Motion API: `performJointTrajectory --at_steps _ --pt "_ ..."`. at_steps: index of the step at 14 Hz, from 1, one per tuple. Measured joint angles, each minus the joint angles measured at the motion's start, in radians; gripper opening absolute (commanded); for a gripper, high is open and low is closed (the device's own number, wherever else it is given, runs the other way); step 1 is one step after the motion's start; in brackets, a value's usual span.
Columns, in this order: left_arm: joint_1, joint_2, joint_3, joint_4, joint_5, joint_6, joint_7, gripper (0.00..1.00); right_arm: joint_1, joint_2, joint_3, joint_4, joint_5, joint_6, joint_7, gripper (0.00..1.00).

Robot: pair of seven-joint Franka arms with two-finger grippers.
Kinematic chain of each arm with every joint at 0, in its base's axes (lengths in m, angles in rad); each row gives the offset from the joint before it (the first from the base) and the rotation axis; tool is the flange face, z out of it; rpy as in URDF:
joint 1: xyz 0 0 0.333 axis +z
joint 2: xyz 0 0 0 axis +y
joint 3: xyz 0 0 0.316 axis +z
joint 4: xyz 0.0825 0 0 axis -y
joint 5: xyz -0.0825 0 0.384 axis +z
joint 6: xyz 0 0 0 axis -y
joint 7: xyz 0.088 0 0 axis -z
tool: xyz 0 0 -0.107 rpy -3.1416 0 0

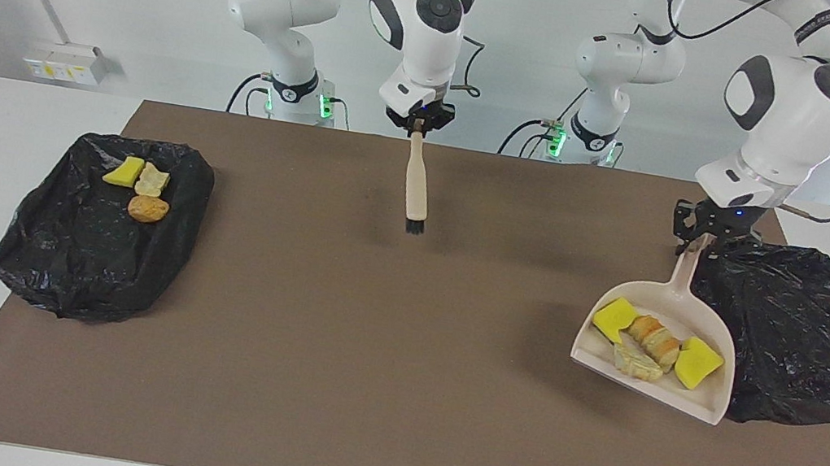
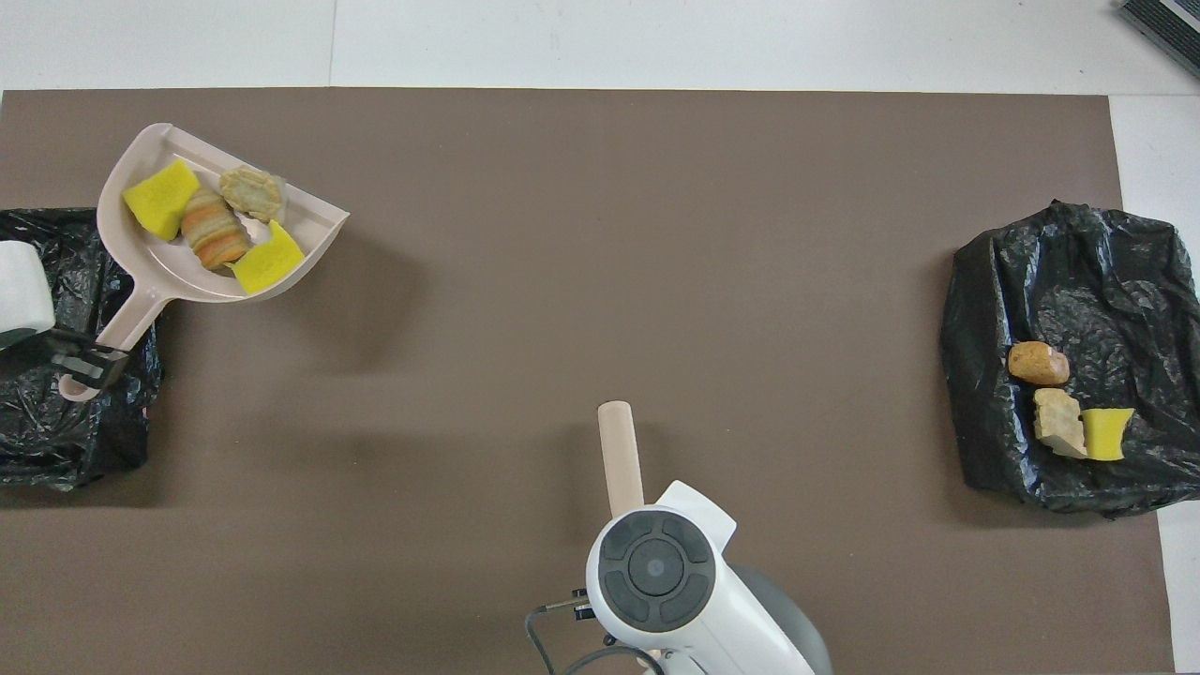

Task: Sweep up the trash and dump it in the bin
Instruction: 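Raise the dustpan with the left gripper while the right gripper withdraws the brush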

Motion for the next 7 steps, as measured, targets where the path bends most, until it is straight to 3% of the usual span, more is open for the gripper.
performJointTrajectory --at_steps 7 --pt "0.203 -0.003 0.033 0.054 0.000 -0.093 0.381 0.00 0.146 0.142 0.000 -0.002 0.000 0.185 0.164 0.00"
